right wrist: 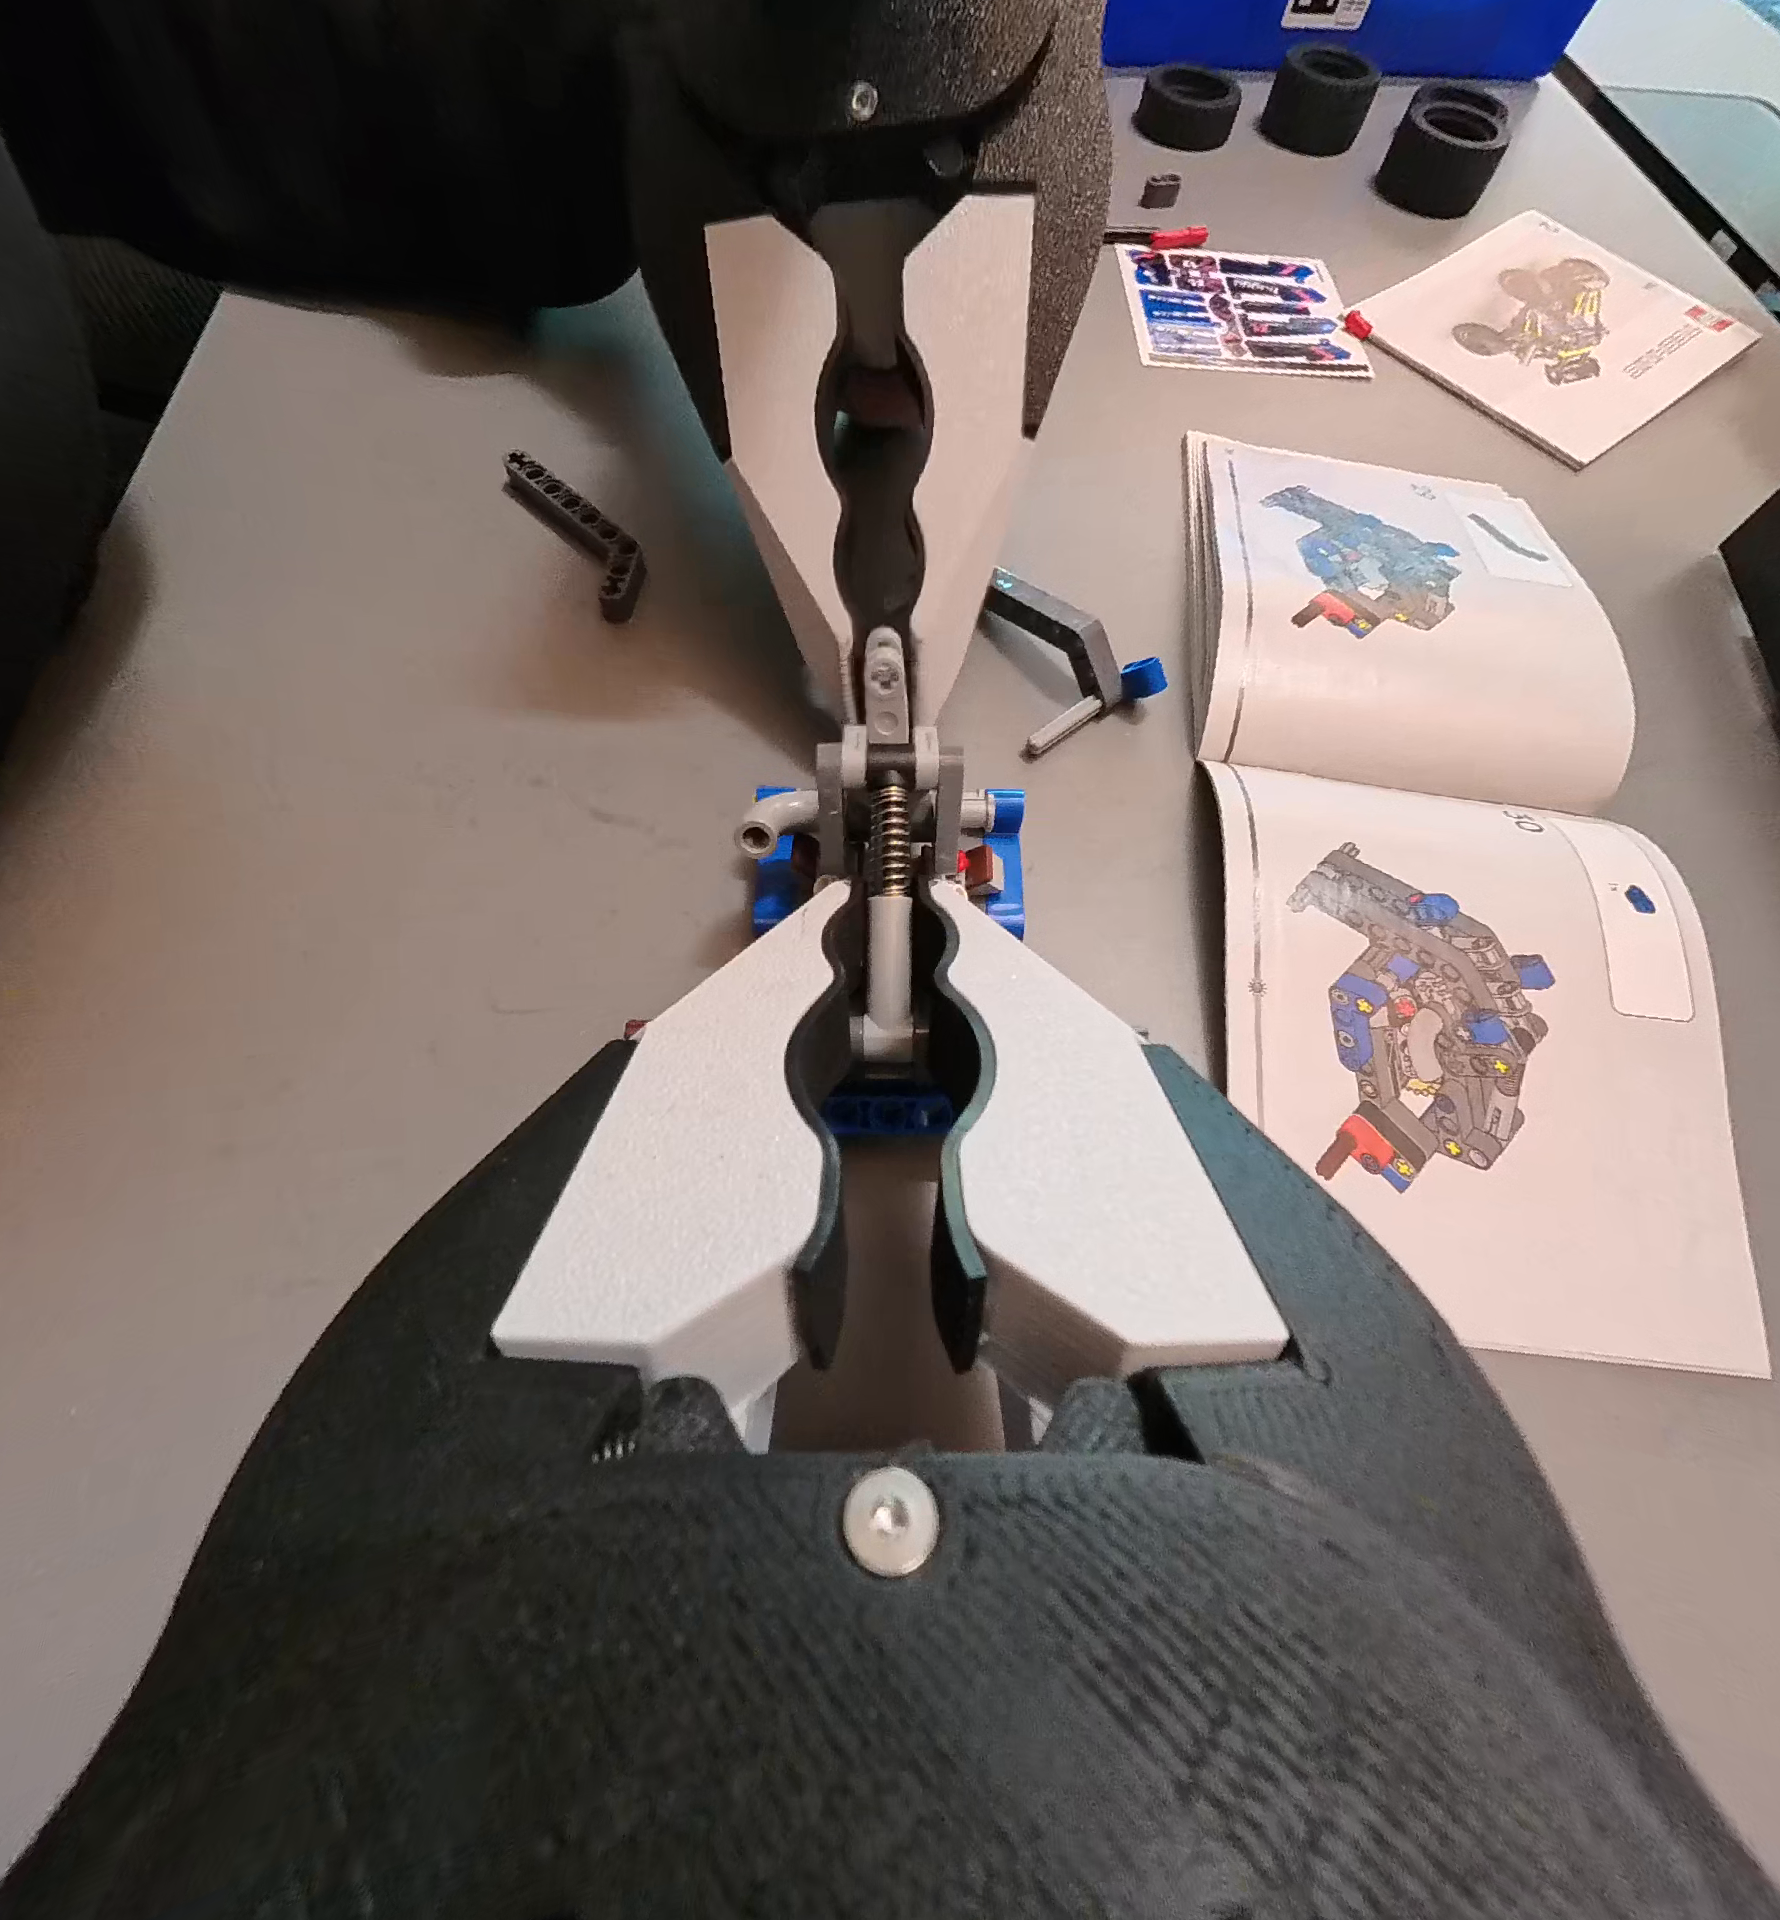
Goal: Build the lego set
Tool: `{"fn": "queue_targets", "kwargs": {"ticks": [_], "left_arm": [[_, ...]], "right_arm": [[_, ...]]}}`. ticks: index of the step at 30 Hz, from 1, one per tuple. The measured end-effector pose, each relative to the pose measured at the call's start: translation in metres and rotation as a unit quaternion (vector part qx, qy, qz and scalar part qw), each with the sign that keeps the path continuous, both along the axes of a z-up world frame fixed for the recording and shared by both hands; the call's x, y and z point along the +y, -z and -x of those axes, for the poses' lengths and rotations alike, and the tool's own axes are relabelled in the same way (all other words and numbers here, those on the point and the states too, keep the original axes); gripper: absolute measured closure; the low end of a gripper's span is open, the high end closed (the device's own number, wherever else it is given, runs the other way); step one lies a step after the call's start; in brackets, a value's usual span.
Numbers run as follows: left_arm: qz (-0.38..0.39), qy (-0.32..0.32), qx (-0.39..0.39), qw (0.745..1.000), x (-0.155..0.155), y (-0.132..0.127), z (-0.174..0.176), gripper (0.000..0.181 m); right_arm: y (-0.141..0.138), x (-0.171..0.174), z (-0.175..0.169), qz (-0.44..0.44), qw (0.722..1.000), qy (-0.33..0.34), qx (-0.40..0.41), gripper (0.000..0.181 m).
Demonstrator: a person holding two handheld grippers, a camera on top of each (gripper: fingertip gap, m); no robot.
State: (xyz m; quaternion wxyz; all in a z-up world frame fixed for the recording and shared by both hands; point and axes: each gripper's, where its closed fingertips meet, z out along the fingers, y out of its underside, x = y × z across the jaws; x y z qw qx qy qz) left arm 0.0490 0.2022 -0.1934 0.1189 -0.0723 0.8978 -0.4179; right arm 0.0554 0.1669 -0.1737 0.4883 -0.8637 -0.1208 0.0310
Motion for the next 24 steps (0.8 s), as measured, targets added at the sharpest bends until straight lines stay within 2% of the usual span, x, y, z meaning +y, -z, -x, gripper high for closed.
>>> {"fn": "queue_targets", "kwargs": {"ticks": [5, 24], "left_arm": [[-0.021, 0.0, -0.022, 1.0, -0.0003, 0.0042, -0.0001, 0.175], [-0.029, 0.001, -0.013, 0.999, 0.0008, 0.0067, -0.0026, 0.177]], "right_arm": [[-0.0001, -0.0001, 0.0, 0.0, 1.0, 0.0, 0.003, 0.175], [0.0001, -0.0002, -0.0006, 0.003, 1.0, -0.001, 0.011, 0.175]]}}
